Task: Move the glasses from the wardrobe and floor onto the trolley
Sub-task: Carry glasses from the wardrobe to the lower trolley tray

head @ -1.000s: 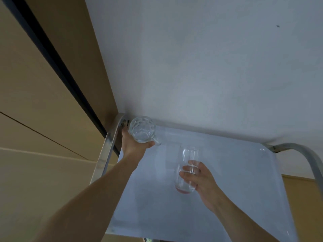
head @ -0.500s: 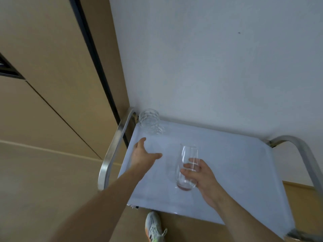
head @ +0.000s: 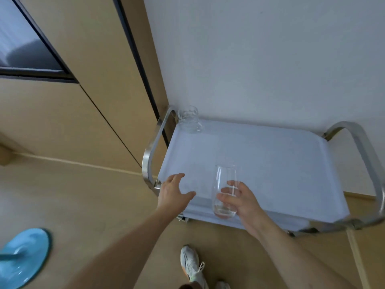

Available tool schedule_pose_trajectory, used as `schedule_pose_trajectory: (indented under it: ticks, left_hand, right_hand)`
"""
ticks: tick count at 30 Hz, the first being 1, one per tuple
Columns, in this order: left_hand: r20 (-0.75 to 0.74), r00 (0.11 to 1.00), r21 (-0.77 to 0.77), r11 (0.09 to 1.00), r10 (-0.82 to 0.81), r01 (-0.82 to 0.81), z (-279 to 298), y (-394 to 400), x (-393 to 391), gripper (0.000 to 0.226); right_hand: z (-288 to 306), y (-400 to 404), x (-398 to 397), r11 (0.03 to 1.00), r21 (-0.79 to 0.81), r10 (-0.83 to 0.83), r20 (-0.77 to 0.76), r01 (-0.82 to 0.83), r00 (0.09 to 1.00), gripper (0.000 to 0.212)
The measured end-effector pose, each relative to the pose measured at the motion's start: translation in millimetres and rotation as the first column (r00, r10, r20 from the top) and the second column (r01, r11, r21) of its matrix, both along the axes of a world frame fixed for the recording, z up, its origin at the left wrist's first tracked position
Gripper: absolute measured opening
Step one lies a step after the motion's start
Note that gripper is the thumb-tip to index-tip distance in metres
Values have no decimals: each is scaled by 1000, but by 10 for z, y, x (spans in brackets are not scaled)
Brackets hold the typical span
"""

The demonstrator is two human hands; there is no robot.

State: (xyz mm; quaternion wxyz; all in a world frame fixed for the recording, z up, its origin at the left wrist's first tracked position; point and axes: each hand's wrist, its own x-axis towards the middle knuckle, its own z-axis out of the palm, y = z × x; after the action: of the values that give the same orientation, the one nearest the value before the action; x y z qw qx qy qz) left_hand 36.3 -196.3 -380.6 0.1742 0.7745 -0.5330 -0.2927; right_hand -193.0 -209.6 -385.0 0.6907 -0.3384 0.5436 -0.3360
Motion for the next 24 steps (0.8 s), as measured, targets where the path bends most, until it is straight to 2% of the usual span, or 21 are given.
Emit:
schedule_pose_trajectory:
  ticks: [2,8,11,14,18,24]
  left_hand:
    - [-8,1000,17,1000,8,-8,-129,167,27,72]
    - [-30,999,111,994,27,-23,-734,608,163,67]
    - [-32,999,112,994,1,3,-1133,727,296,63]
    - [-8,999,78,996,-42,42,-1544,715,437,62]
    - [16,996,19,996,-83,83,-2083,664,536,60]
    - [70,986,-78,985,-150,156,-2841,390,597,62]
  right_hand:
    - [-108,170,58,1000,30,8,-3,-8,1000,81]
    - [-597,621,300,991,136,23,-35,-18,999,94]
    - [-952,740,445,984,164,77,-45,-69,996,88]
    - [-1327,731,606,984,145,114,-77,-102,991,78]
    - [-1852,618,755,986,108,139,-107,-128,984,85]
    - [-2540,230,901,995,2,101,-118,-101,988,85]
